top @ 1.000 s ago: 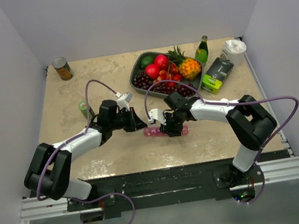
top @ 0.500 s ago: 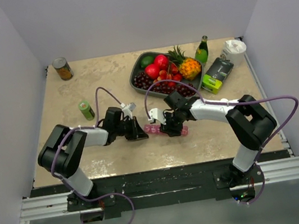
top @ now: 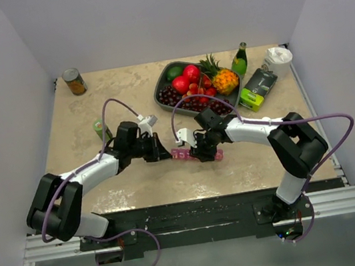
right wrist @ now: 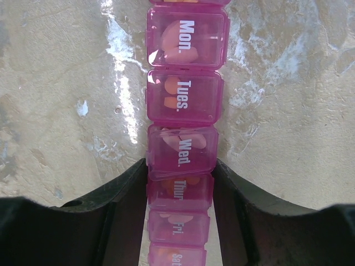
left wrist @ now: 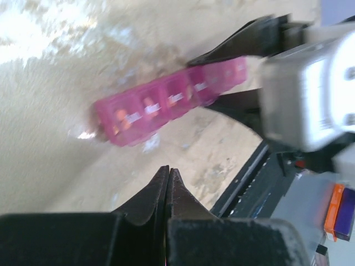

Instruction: Sort the pills into containers

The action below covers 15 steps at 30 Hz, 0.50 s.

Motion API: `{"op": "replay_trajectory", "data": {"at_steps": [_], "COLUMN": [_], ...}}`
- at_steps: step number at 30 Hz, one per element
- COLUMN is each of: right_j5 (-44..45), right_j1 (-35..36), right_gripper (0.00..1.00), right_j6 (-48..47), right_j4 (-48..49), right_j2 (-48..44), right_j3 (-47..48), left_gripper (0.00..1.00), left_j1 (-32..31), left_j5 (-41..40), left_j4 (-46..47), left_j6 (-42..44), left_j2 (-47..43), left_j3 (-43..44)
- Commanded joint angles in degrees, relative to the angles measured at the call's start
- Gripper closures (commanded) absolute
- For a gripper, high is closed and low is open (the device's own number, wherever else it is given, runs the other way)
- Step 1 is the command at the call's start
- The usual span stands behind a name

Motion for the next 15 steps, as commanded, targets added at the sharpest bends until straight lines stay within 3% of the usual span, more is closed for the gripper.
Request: {"op": "replay_trajectory", "data": {"at_steps": [1, 7, 15], "right_j5": [1.93, 2.1, 2.01], "right_j1": [0.1, 0.1, 0.1], "right_gripper": [0.51, 0.51, 0.51], "right_j6": [0.0, 0.0, 0.0], "right_j4": [-1.84, -1.93, -2.02], "right_j2": [2.04, 1.87, 1.96], "right_j3": [0.13, 0.13, 0.13], "left_gripper": [1.0, 1.0, 1.0], "left_j1": [0.86, 0.86, 0.95], "left_j5": [4.66, 5.11, -0.34], "left_j4": [4.37, 4.64, 5.07], "left_j6": [-1.88, -2.42, 1.36], "left_j2": [-0.16, 5.47, 16.89], "left_j3": [5.52, 11.59, 2.55]}}
